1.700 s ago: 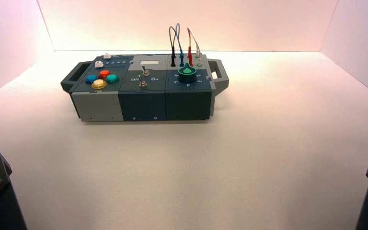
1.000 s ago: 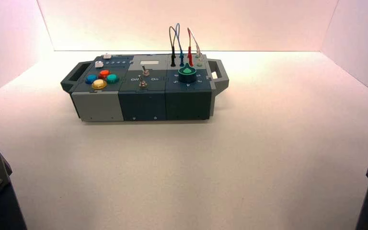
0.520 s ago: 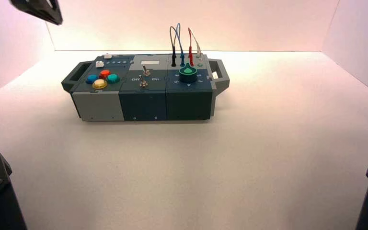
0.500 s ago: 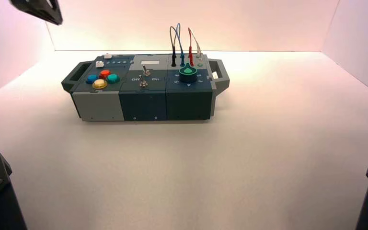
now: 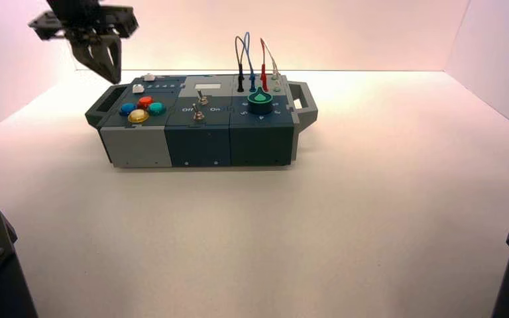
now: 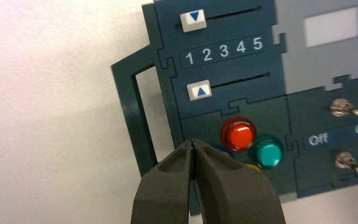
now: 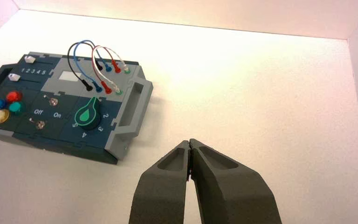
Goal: Move the bottom slider to position 3.
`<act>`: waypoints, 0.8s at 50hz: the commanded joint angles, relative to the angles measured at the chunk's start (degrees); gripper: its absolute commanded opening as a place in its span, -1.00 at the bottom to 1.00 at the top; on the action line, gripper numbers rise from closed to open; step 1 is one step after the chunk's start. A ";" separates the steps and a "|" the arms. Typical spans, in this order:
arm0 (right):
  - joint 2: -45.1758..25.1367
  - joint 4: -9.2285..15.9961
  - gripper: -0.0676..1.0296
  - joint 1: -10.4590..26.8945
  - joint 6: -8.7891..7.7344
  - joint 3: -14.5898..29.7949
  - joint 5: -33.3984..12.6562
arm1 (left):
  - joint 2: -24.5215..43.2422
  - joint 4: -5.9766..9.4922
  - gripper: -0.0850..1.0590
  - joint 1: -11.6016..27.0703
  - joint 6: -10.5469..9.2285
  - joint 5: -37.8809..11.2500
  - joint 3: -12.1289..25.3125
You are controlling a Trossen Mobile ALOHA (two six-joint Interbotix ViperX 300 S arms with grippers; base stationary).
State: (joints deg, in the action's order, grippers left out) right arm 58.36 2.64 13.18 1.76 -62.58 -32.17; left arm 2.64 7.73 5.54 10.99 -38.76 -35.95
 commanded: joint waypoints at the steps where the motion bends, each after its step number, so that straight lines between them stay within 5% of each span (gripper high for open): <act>1: -2.02 0.26 -0.92 0.88 -0.09 2.37 0.18 | 0.18 -0.09 -0.90 -0.09 0.79 0.18 2.20; 40: -4.22 0.26 -0.92 2.55 -0.35 2.81 -0.26 | 6.68 -0.97 -0.90 -0.09 2.81 0.70 8.88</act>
State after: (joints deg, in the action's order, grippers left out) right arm 54.23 2.64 15.47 1.41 -61.70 -32.70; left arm 9.93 6.94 5.54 13.27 -38.32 -28.74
